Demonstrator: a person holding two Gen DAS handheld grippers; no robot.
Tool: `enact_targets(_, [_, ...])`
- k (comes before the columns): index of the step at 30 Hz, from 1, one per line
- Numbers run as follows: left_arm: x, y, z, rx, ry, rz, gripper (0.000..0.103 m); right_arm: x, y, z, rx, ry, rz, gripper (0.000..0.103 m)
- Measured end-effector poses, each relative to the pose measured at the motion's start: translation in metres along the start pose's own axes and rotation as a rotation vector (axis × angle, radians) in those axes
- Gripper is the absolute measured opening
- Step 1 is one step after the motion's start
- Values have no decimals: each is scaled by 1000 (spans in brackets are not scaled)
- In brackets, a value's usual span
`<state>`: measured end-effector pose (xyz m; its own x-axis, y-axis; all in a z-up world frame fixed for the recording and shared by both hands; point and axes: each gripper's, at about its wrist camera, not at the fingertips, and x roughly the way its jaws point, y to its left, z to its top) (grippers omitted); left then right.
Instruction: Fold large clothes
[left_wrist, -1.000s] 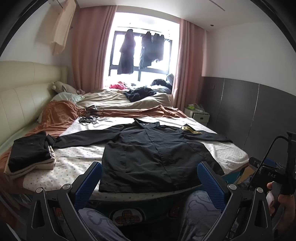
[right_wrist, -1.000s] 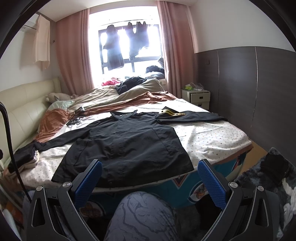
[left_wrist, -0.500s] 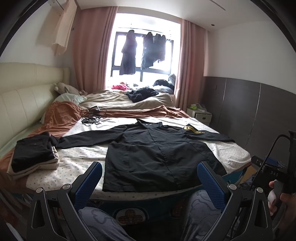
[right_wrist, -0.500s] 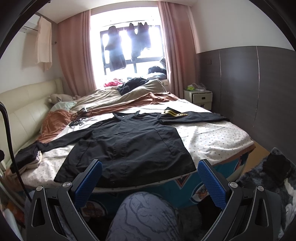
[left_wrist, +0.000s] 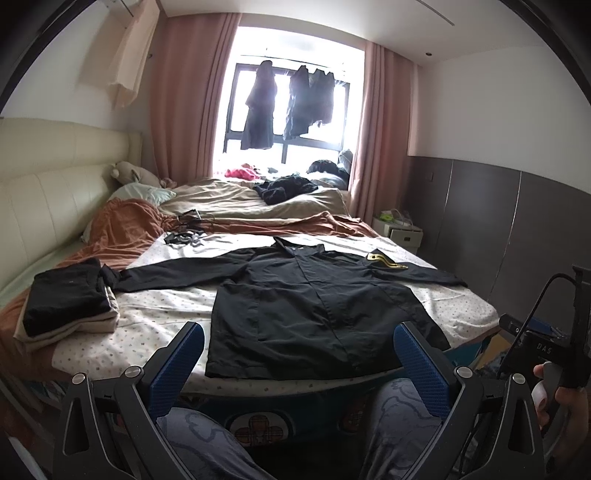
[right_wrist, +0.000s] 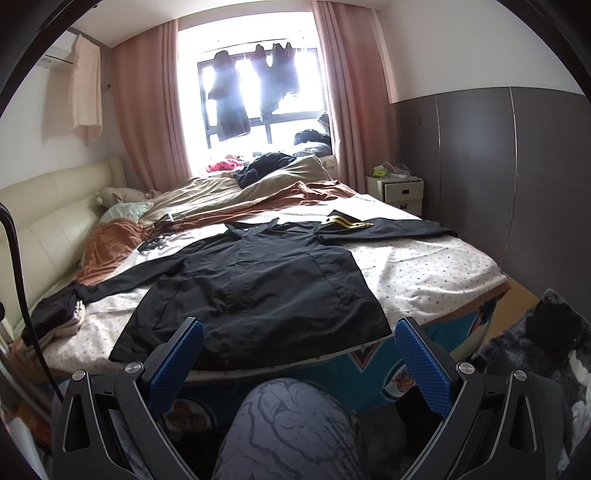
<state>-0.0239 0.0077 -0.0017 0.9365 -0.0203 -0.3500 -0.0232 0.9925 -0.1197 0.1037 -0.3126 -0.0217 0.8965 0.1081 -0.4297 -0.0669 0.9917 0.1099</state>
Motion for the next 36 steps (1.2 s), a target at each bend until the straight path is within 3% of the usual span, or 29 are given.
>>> enact_targets(25, [-5, 6, -1, 1, 11, 15, 103, -10, -4, 8, 10, -14, -1, 103])
enact_targets(36, [15, 20, 9, -7, 40, 61, 103, 12, 4, 24, -14, -18, 41, 103])
